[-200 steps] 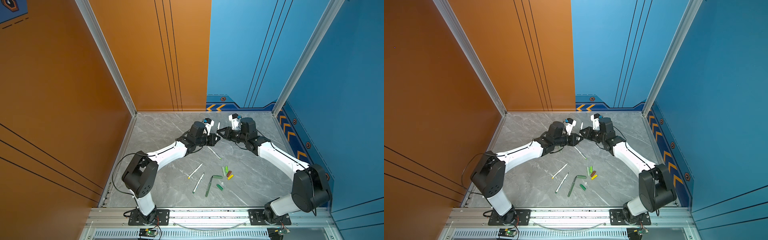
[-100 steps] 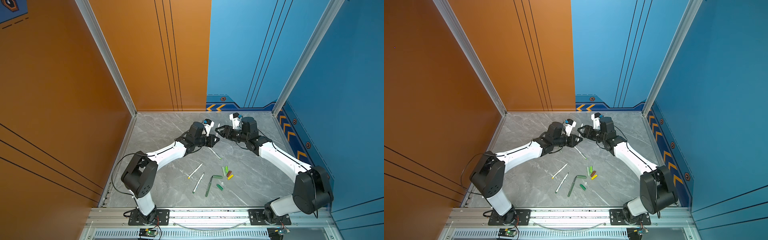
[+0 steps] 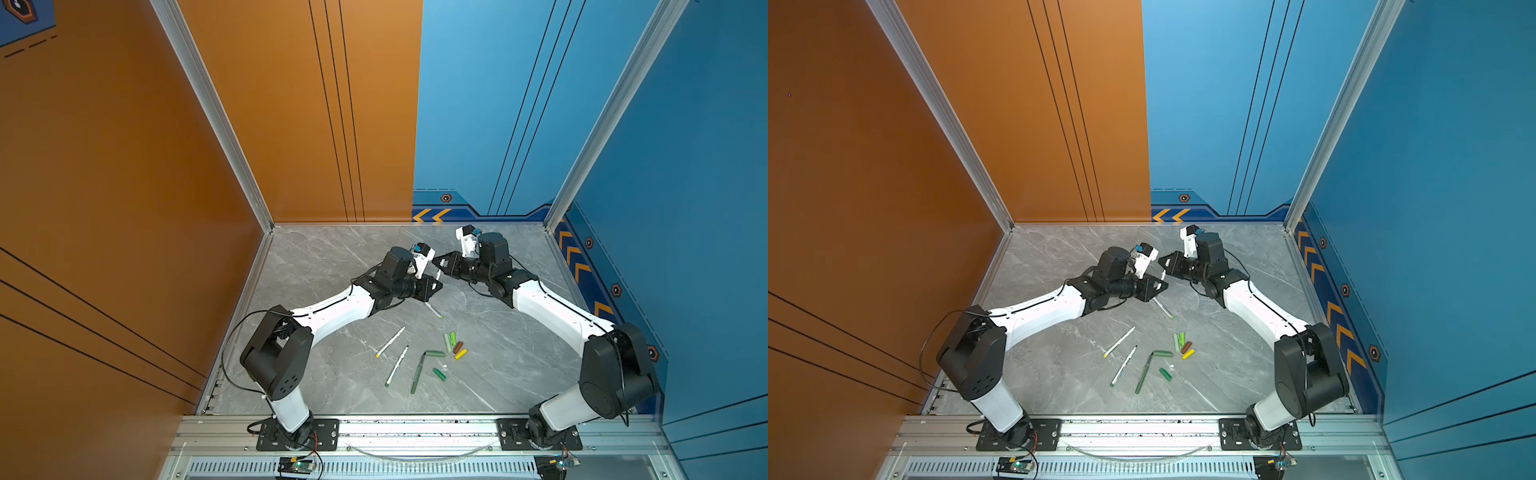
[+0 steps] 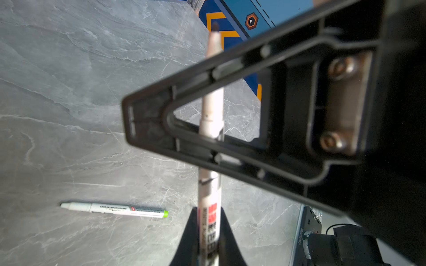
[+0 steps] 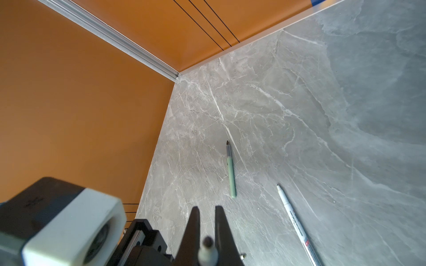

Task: Insert pens into pen caps
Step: Pass a pen.

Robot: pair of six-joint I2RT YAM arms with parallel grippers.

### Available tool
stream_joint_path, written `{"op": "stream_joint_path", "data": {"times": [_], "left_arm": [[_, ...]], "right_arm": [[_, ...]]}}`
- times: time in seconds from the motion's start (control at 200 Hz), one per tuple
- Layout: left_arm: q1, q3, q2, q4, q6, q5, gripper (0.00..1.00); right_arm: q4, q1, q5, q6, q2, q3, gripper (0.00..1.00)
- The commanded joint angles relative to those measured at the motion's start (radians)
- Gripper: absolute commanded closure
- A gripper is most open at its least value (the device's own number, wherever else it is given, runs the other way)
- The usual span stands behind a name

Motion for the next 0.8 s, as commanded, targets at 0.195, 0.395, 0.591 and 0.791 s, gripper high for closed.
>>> {"op": "stream_joint_path", "data": {"times": [0.195, 0.395, 0.591, 0.791], "left_arm": [[0.005, -0.015, -0.053, 0.004, -0.001, -0.028, 0.71], [0.004, -0.010, -0.045, 0.006, -0.005, -0.023, 0.77], [0.002, -0.008, -0.035, 0.015, -0.012, -0.019, 0.79], [0.002, -0.001, -0.021, 0.020, -0.017, -0.004, 0.67]], "right_arm": [[-0.015, 0.005, 0.064, -0.017, -0.061, -0.034, 1.00], [0.010, 0.003, 0.060, 0.004, -0.065, -0.040, 1.00], [0.048, 0.002, 0.043, 0.040, -0.060, -0.048, 1.00], [0.078, 0.001, 0.037, 0.062, -0.061, -0.060, 1.00]]}}
